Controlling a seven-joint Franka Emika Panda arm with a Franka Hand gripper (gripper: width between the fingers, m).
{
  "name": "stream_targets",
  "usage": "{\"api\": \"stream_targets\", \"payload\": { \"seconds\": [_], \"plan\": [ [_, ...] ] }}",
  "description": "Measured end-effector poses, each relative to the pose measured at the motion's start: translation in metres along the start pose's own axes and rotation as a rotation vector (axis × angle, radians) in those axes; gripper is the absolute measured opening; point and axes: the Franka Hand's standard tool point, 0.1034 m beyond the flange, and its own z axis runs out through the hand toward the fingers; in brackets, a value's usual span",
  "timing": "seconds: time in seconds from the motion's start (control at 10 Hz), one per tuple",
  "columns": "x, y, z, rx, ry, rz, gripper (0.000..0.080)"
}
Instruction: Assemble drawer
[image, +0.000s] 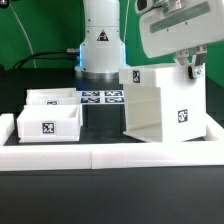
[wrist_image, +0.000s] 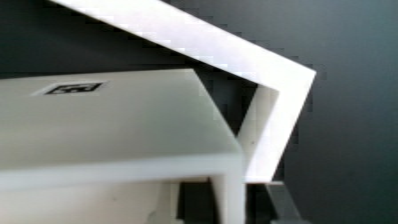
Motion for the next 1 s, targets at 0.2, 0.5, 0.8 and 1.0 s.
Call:
{"api": "stream_targets", "payload": {
  "seconds": [0.2, 0.5, 0.8, 1.0],
  "plan": [
    [-0.004, 0.0, 0.0, 0.006, -0.015, 0.101, 0.0044],
    [-0.008, 0.0, 0.001, 0.01, -0.034, 0.247, 0.0044],
    [-0.007, -0.006, 0.005, 0.004, -0.042, 0.224, 0.0044],
    [-0.01, -0.021, 0.008, 0.0, -0.058, 0.235, 0.0044]
  ]
}}
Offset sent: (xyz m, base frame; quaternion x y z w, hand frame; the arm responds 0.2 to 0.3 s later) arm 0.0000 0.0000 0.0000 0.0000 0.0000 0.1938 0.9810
